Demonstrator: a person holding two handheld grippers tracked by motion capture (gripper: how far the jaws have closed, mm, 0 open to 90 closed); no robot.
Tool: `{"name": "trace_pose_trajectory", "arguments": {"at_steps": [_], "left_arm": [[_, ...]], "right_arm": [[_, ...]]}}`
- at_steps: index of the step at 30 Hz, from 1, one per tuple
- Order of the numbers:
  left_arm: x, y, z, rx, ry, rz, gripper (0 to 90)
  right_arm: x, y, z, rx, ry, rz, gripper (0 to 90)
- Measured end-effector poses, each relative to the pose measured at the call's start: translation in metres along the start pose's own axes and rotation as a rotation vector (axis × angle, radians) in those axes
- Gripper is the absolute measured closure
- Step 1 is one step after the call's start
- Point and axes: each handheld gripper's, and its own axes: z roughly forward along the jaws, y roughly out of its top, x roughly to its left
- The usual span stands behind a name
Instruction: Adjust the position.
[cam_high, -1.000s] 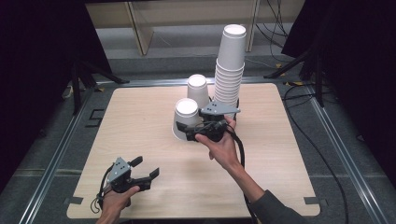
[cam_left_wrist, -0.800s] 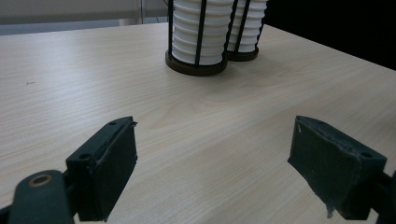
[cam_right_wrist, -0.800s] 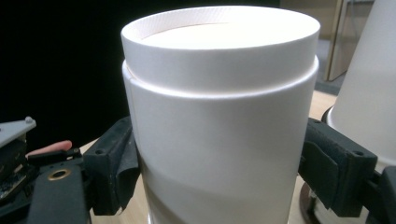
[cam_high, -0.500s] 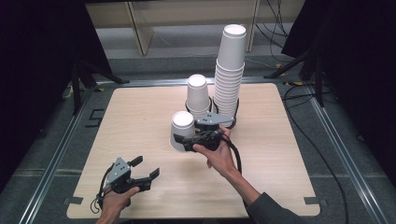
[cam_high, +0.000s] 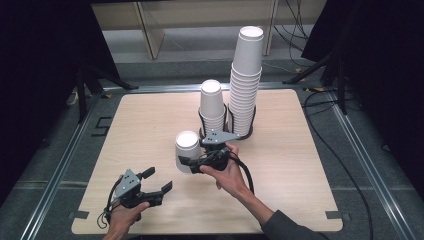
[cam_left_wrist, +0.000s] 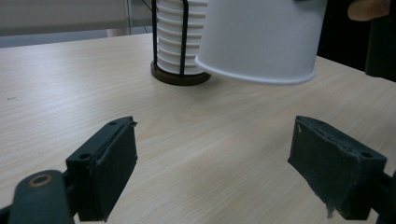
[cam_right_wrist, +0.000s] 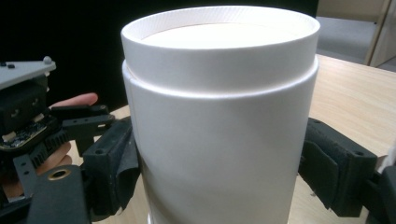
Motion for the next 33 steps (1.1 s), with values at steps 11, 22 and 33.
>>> {"name": "trace_pose_trajectory", "arguments": {"at_steps": [11, 22, 33], "left_arm": [[-0.004, 0.002, 0.001, -0.017, -0.041, 0.003, 14.3], [-0.009, 0.003, 0.005, -0.038, -0.052, 0.024, 14.3], [-0.012, 0.003, 0.007, -0.032, -0.059, 0.040, 5.6]], "right_arm": [[0.009, -0.005, 0.010, 0.006, 0.047, -0.005, 20.6], [0.020, -0.009, 0.018, 0.019, 0.071, -0.010, 20.6], [0.033, -0.009, 0.024, -0.010, 0.111, -0.021, 20.9]]}}
